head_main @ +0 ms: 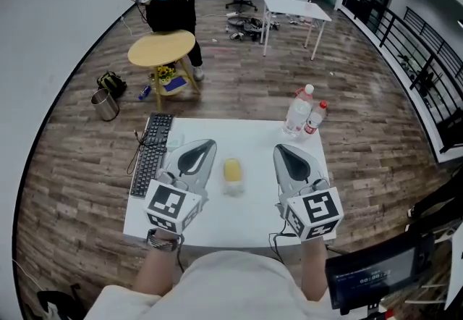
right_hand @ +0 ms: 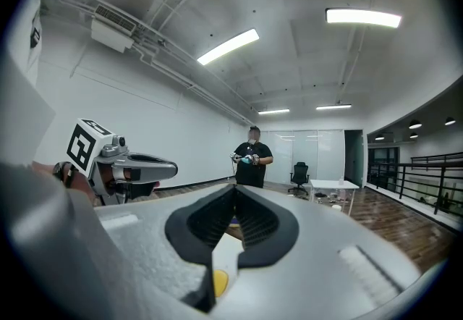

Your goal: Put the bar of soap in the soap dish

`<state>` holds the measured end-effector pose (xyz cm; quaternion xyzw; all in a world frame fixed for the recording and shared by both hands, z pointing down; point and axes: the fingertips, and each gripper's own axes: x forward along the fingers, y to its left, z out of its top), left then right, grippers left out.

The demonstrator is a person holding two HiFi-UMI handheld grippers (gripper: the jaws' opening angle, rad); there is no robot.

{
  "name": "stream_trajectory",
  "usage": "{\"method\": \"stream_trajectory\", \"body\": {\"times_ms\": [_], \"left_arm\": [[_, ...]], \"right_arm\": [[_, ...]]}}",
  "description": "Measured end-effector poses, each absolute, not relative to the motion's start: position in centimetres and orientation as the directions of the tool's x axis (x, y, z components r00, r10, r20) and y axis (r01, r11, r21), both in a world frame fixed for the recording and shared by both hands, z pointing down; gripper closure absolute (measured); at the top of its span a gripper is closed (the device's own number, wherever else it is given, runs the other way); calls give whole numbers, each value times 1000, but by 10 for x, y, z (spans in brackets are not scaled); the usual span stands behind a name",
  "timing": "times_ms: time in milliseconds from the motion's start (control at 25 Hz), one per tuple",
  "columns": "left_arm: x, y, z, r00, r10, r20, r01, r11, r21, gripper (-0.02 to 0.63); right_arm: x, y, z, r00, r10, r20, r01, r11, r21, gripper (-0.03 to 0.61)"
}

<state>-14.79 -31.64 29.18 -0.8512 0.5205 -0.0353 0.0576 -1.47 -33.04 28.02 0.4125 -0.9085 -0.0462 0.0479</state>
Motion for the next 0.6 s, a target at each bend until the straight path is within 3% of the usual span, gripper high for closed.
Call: {"method": "stream_trajectory", "body": {"times_ms": [600], "left_arm": [[-137, -298, 320, 521, -846, 116, -833, -533, -149, 606]], "right_arm": [[9, -311, 287, -566, -820, 89, -816, 572, 77, 575]]}}
